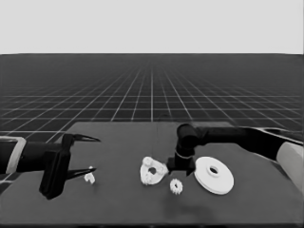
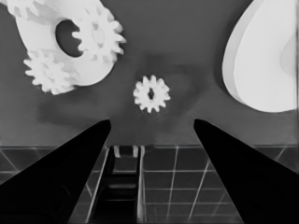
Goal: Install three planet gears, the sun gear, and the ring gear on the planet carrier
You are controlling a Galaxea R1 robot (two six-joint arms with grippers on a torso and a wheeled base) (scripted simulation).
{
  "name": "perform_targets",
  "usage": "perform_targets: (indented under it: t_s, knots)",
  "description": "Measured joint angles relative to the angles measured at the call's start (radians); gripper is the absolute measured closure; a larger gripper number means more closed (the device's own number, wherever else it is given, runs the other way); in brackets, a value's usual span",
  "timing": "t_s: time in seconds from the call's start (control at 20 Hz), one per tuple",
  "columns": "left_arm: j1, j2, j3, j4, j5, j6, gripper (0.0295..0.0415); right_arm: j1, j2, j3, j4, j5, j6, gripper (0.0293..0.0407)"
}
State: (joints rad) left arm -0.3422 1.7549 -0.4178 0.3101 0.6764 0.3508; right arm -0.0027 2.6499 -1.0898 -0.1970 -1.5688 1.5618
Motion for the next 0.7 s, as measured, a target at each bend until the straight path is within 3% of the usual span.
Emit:
perform_targets:
  t_s: [0.1, 0.15, 0.25, 0.6, 0.7]
  knots:
    - [0.0, 0.0, 0.0, 0.0, 0.0, 0.0, 0.0326, 0.0, -0.002, 0.004, 0.0, 0.0, 0.001, 0.0315]
    - [0.0, 0.0, 0.0, 0.0, 0.0, 0.0, 0.0326, -0.094, 0.004, -0.028, -0.102, 0.006, -0.024, 0.0315]
    - [0.0, 0.0, 0.0, 0.0, 0.0, 0.0, 0.0326, -0.193, 0.014, -0.083, -0.192, 0.025, -0.063, 0.0315]
    - [0.0, 0.0, 0.0, 0.0, 0.0, 0.0, 0.0326, -0.235, 0.023, -0.12, -0.233, 0.042, -0.087, 0.0315]
    - [0.0, 0.0, 0.0, 0.0, 0.0, 0.0, 0.0326, -0.236, 0.023, -0.121, -0.234, 0.042, -0.088, 0.0386]
